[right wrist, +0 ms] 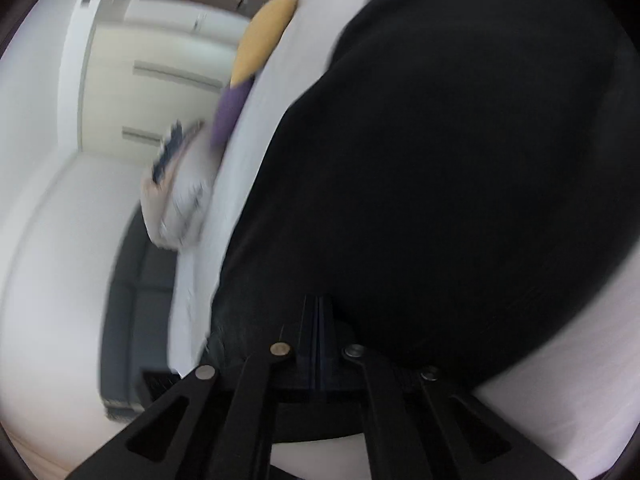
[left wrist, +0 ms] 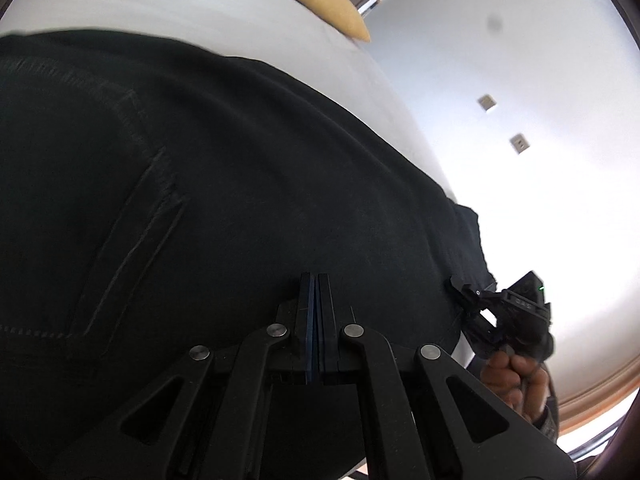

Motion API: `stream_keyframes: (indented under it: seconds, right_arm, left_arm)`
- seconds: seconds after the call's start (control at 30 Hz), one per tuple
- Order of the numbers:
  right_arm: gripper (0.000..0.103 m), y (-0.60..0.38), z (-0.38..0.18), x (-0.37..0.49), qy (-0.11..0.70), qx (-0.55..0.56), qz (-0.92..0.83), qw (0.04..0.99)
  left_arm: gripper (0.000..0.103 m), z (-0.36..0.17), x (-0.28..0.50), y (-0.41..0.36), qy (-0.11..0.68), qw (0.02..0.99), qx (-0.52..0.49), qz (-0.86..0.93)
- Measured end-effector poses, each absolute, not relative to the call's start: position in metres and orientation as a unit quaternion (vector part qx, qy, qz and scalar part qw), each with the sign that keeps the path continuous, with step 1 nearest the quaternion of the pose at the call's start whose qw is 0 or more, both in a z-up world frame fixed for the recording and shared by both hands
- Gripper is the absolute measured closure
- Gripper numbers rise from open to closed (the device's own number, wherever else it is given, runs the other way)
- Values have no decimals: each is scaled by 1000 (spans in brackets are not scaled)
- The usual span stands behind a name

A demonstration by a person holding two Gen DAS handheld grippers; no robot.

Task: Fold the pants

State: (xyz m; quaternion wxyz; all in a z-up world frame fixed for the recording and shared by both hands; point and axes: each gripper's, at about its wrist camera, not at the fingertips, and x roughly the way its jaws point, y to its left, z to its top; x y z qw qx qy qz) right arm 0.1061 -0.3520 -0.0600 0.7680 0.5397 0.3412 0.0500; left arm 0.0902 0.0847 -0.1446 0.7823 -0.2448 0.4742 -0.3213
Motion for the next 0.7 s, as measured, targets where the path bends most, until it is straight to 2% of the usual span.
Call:
stream_keyframes:
  seconds: [0.2,0.3,0.33,0.37,0.4,0.43,0.7]
  right_arm:
    - [103,-461,-40,36,254,547,-108,790]
    - [102,-492,-27,3,214,565,-134,786]
    - [88,-497,-25,-4,206,568,-138,785]
    - [61,-501,-21,-13,198,569,-149,784]
    - [51,-503,-20,-21,190,573,-158,781]
    - [46,-506,-21,-27,178,584,-161,776]
    - [49,-501,-41,-16,184,631,-122,744]
  left_arm:
    - [102,-157,83,92,472,787,-242,-315]
    - [102,-160,82,84,472,787,-243,-315]
    - [102,-161,81,83,472,787,-243,-314]
    - [102,-160,81,76,473,787,-242,-313]
    - [102,-160,80,74,473,788,-241,-312]
    - [102,-161,80,74,473,788,-242,-312]
    - [102,-157,81,62,474,788,-242,-310]
